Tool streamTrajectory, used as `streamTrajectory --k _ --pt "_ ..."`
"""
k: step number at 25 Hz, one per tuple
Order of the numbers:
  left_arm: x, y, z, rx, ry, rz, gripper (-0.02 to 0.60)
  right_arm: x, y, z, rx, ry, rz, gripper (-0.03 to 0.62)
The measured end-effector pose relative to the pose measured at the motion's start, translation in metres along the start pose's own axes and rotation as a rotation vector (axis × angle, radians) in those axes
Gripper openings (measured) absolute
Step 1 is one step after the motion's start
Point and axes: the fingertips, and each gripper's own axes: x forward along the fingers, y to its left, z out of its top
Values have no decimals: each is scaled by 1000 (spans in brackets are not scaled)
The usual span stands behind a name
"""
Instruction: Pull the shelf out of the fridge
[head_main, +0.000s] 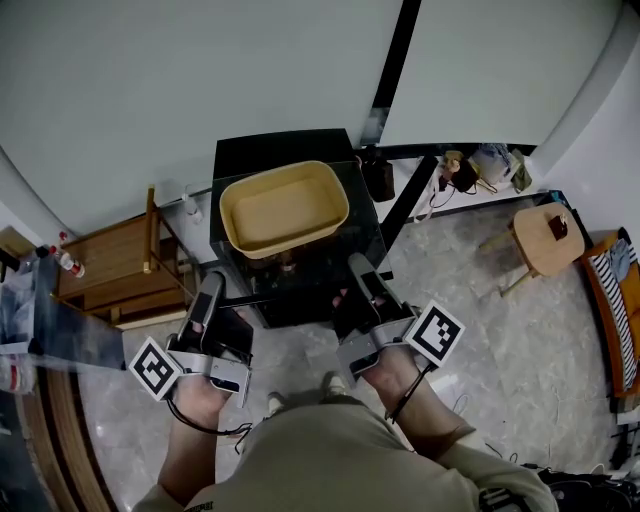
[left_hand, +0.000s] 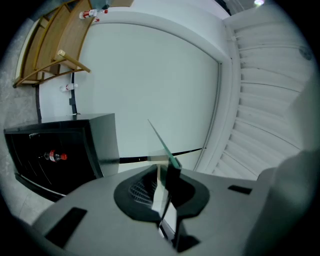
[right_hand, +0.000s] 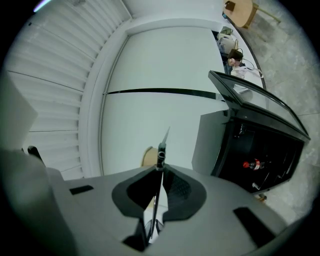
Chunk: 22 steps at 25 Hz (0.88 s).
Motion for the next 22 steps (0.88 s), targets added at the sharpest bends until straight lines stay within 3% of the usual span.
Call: streamTrajectory --k 9,22 --pt "-16 41 5 -33 2 79 21 1 -41 -16 4 34 -77 12" --pt "-19 62 1 -38 11 107 23 -4 -66 -20 59 43 -119 11"
